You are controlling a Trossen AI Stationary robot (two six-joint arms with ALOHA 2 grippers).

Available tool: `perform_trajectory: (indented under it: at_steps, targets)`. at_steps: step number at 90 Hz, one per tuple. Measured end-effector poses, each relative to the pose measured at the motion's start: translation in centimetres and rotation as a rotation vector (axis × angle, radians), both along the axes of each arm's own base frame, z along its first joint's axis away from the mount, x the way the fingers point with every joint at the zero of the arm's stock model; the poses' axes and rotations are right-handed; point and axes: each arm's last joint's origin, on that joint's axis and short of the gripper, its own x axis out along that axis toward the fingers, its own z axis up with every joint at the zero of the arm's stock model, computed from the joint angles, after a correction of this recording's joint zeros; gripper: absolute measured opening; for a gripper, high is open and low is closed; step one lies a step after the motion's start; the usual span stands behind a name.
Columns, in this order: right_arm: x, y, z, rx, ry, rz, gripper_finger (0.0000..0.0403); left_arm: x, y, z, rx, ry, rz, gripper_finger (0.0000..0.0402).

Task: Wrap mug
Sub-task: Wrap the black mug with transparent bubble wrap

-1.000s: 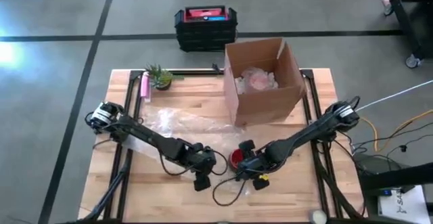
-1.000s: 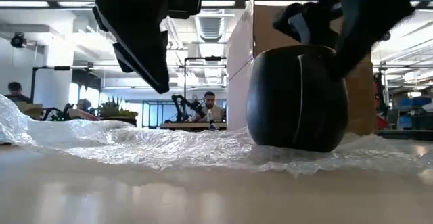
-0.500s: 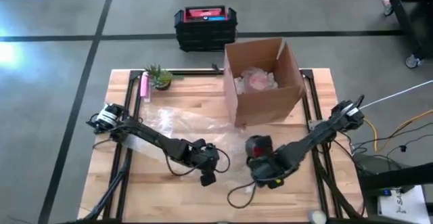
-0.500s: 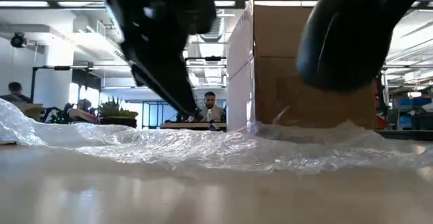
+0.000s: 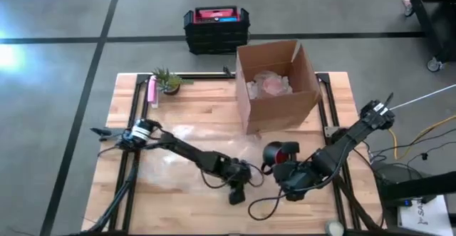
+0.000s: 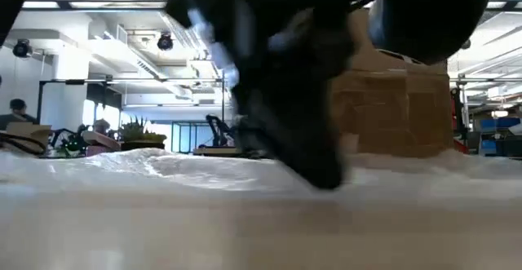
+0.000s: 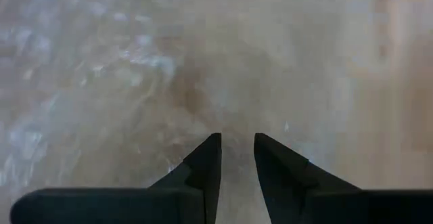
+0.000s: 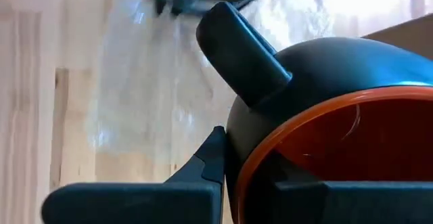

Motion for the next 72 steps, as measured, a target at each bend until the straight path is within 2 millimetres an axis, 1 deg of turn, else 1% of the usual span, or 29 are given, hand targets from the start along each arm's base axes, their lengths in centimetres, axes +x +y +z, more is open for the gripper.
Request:
perform_trajectory:
  at_steps: [4,11,17,22,28,36,40,47,56,65,72]
  targets:
    - [0.0,0.0,0.0,-0.001,0.002,0.006,0.0007,0.7,-0.3,0.9,0.006,-0.019,-0.04,0.0075]
    - [-0.1,-0.1,0.1,-0.013,0.001,0.022,0.0007,1.6,-0.6,3.5,0.029,-0.047,-0.082,0.0075]
    - [-0.2,0.0,0.1,-0.017,0.002,0.029,0.0007,1.4,-0.9,5.8,0.056,-0.027,-0.104,0.0075]
    - [-0.3,0.2,0.1,-0.015,0.003,0.034,0.0007,0.7,-1.3,7.5,0.119,0.003,-0.097,0.0075]
    - [-0.6,0.5,0.1,-0.012,0.004,0.041,0.0007,-0.9,-2.3,9.2,0.226,0.028,-0.078,0.0075]
    - [-0.8,0.9,0.1,-0.009,-0.005,0.042,0.0007,-3.6,-3.4,11.0,0.378,0.067,-0.041,0.0075]
    - [-0.6,1.0,-0.1,-0.023,-0.018,0.043,0.0007,-4.9,-3.7,11.6,0.419,0.091,-0.01,0.0075]
    - [0.0,1.4,-0.6,-0.028,-0.041,0.059,0.0007,-6.9,-3.9,12.2,0.44,0.121,0.048,0.0075]
    - [1.9,1.4,-1.8,-0.021,-0.053,0.067,0.0007,-9.4,-3.8,12.6,0.462,0.101,0.131,0.0075]
    - [4.4,0.4,-3.0,0.002,-0.071,0.057,0.0007,-12.4,-3.1,13.1,0.458,0.075,0.223,0.0075]
    - [6.5,-0.4,-4.0,0.052,-0.077,0.081,0.0007,-14.8,-2.2,12.9,0.443,0.054,0.302,0.0075]
